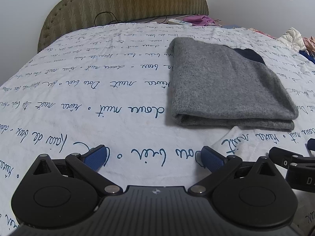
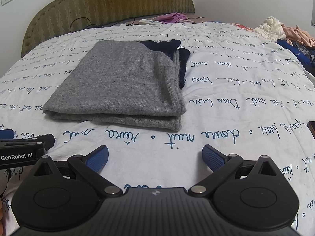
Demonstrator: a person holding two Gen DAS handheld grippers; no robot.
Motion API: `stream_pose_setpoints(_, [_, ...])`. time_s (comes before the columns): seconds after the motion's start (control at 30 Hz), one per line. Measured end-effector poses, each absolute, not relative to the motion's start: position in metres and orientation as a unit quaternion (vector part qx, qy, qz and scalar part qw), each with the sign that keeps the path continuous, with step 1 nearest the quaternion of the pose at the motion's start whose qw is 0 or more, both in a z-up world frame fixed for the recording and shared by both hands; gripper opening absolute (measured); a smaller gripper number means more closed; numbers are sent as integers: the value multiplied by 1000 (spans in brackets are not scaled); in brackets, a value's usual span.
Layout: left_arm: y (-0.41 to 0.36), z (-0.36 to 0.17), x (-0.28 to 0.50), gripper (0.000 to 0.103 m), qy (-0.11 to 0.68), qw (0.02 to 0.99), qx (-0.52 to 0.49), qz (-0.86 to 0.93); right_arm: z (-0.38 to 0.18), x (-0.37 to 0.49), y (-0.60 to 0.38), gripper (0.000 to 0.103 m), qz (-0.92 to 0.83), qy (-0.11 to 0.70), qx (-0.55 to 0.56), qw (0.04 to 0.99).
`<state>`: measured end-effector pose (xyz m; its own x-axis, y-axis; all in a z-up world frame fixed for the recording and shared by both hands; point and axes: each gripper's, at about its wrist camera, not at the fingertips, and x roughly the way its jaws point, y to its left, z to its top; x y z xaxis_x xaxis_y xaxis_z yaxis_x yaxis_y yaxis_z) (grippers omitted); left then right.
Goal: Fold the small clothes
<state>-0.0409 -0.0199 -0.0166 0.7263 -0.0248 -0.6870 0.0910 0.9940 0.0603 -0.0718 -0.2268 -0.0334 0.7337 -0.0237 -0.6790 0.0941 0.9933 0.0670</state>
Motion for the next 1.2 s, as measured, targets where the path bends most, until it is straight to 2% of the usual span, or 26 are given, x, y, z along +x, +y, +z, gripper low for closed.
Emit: stream_pose_setpoints(1.2, [-21,-11,-48,102,362,930,61,-22,-29,-78,-226,102,-19,356,43,933])
